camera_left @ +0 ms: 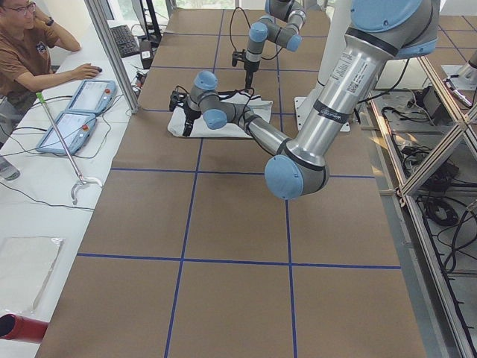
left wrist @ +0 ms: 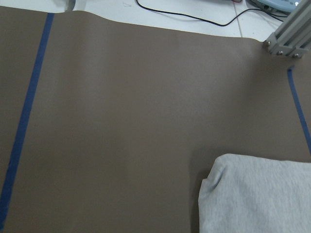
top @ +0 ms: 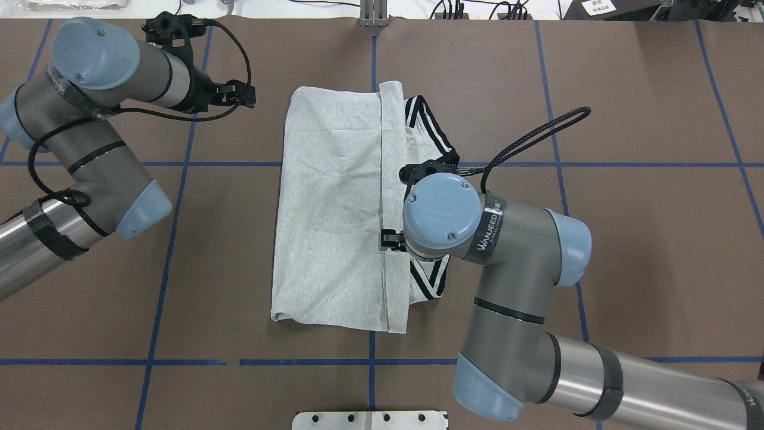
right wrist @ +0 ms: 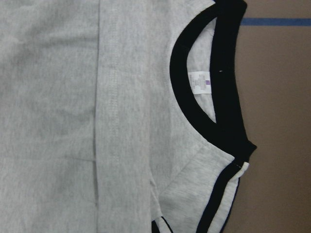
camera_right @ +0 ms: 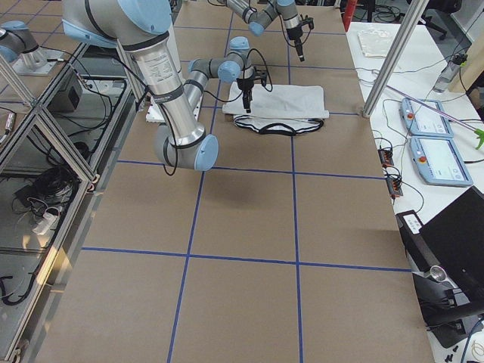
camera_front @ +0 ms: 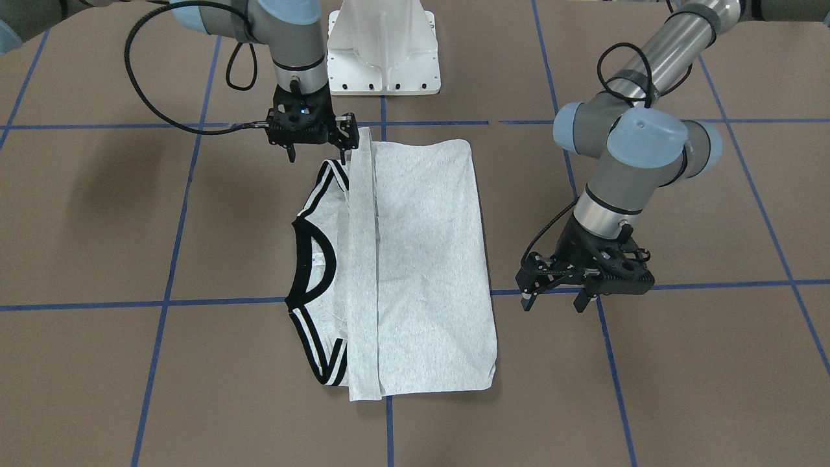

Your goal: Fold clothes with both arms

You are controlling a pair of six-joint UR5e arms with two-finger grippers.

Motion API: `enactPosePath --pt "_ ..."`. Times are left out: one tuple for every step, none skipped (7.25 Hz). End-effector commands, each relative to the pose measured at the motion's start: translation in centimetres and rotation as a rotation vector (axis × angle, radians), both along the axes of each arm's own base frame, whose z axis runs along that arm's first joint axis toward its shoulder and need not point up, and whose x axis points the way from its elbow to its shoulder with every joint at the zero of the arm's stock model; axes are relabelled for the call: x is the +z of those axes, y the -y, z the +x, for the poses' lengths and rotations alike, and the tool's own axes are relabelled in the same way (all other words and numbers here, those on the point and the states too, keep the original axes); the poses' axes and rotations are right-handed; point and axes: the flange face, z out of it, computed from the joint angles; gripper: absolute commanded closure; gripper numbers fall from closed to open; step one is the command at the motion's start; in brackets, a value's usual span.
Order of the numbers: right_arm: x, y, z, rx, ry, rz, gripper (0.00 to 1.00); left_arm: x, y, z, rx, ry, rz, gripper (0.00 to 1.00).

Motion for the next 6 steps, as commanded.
enactPosePath --pt "-2.4 1.4 -5.1 -0.057 -0.04 0.027 0.0 0.6 -0.8 -0.5 0.004 0.009 -0.009 0.0" --pt "-2.6 1.6 -7.1 -0.067 -0.064 0.015 0.0 1.0 -1.0 -0.6 0.003 0.01 -0.011 0.0" --pt "-1.7 0.7 -7.9 -0.086 -0.092 0.004 0.0 1.1 -1.1 -0.4 0.005 0.009 -0.013 0.0" --pt "-1.4 0.2 -8.3 -0.122 -0.135 0.007 0.0 1.1 -1.2 -0.4 0.005 0.008 -0.014 0.0" --pt "-0.6 -0.3 -8.6 -0.146 -0.168 0.005 0.0 1.0 -1.3 -0.3 0.004 0.005 -0.017 0.0" --pt "0.1 -0.4 -9.4 -0.155 -0.19 0.003 0.0 1.0 -1.3 -0.3 0.004 0.005 -0.017 0.0"
